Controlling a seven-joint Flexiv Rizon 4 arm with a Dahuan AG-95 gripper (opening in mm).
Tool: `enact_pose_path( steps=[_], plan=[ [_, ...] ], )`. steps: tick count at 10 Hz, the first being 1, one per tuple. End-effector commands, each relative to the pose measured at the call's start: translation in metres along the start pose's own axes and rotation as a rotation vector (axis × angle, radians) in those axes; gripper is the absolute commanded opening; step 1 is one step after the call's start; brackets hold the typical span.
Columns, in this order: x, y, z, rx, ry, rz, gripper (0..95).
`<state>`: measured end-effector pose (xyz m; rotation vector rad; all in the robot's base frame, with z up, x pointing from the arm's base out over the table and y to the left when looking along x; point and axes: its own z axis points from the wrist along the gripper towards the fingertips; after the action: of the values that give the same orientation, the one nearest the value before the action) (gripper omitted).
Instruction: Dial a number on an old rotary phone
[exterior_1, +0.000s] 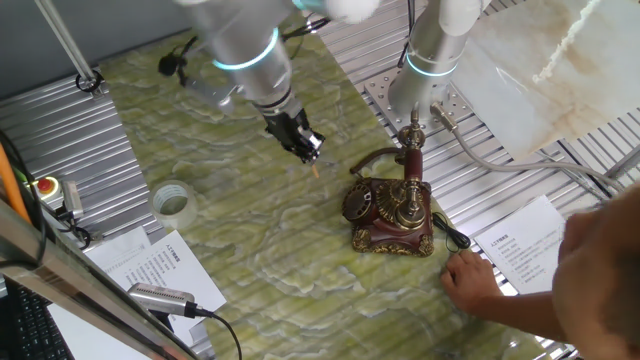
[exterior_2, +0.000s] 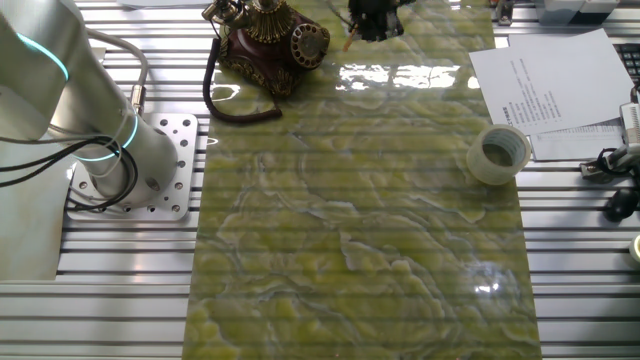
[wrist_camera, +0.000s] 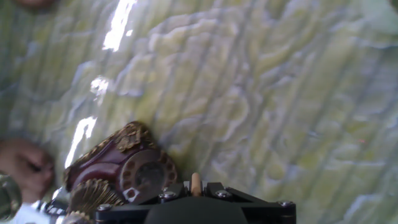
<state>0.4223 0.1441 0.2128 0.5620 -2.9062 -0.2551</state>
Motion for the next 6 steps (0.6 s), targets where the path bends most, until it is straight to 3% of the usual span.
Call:
enact_pose_path(
  steps=[1,2,3,5,6],
  plan=[
    [0.0001,-0.0013,-0.0002,0.048,-0.07,0.099,0.0],
    [0.0001,-0.0013,-0.0002,0.039,-0.048,0.173,0.0],
    [0.0001,-0.0013,-0.0002,0.038,-0.045,0.214,0.0],
    [0.0001,-0.0013,-0.0002,0.058,-0.049,0.301,0.0],
    [0.0001,-0.0013,-0.0002,0.083,-0.031,0.325,0.0]
  ],
)
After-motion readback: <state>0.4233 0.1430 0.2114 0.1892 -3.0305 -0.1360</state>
